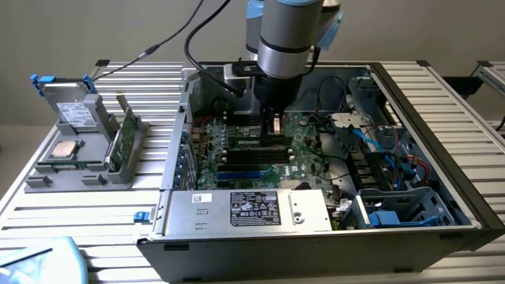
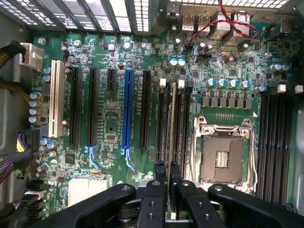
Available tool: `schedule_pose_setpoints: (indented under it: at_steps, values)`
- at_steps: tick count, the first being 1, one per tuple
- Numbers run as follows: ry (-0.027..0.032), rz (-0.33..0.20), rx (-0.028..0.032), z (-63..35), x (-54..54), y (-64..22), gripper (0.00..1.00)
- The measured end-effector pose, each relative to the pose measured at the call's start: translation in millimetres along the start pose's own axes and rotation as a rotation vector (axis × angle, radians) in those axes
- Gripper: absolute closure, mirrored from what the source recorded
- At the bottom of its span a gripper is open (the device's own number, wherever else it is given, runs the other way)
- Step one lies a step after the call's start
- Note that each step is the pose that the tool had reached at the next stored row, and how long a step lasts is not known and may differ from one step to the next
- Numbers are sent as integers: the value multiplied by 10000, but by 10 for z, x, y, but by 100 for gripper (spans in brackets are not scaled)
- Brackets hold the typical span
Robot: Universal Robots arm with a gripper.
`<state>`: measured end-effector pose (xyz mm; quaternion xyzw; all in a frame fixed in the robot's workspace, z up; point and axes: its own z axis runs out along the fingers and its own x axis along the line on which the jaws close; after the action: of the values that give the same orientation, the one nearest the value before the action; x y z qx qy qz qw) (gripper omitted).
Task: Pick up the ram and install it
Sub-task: 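Insert the ram into the slot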
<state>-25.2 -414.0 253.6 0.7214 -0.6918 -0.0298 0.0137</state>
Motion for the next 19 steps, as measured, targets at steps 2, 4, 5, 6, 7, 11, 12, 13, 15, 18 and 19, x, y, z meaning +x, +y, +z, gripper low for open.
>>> schedule_pose_setpoints:
  at_steps: [2,4,5,6,7,11,12,13,15,18,19]
  values:
    - [7,0,0,35,1,-2,86]
    - [16,1,-1,71,2,-4,86]
    - [19,1,-1,90,2,-6,86]
    - [23,2,-1,108,3,-7,86]
    - [31,2,-1,126,3,-8,86]
    - [77,5,-2,197,5,-12,86]
    - [104,7,-4,209,5,-13,86]
    - [124,8,-6,217,5,-13,86]
    - [132,8,-7,217,6,-13,86]
    - [132,8,-3,229,5,-14,86]
    - [149,8,-5,238,5,-15,86]
